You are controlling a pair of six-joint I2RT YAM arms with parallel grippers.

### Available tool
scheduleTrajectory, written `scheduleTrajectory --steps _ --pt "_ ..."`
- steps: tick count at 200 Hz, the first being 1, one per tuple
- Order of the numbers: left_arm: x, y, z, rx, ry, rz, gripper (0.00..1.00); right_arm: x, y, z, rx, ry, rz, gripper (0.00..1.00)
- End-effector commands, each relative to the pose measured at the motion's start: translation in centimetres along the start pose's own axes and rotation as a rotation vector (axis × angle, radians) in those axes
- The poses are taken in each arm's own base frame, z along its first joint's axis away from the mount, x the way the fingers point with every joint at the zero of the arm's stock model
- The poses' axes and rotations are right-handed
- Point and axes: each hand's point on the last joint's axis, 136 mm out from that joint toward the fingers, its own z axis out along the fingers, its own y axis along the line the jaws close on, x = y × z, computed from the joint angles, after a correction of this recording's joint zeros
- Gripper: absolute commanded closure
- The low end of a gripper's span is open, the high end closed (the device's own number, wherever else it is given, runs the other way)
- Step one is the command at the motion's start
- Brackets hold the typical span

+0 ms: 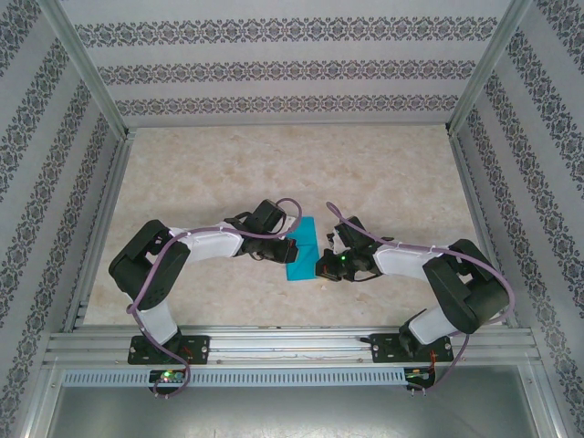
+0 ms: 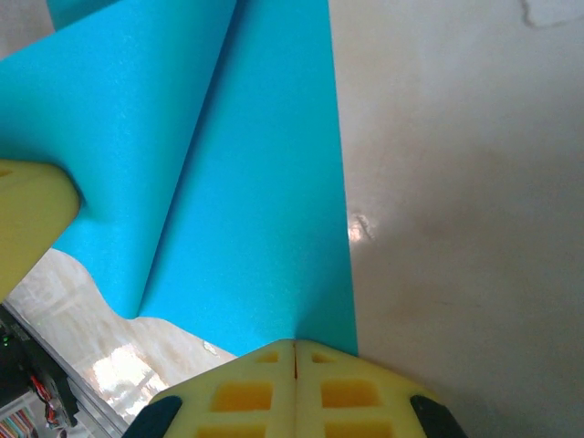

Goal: Fold a paper plane with a square sheet of paper (fold left side to right side)
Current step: Fold the triangle a second time at the center of the table.

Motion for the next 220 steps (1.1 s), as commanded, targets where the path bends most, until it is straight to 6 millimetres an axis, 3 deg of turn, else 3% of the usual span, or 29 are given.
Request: scheduleTrajectory --steps 1,220 --pt "0.2 0.8 0.0 -0.006 0.010 0.006 0.99 0.9 -2.0 0.6 0.090 0.029 0.016 1.00" --pt "0.4 2.1 0.9 -0.045 0.030 -0.003 0.99 0.9 -2.2 0.6 0.098 0.031 0.017 1.00"
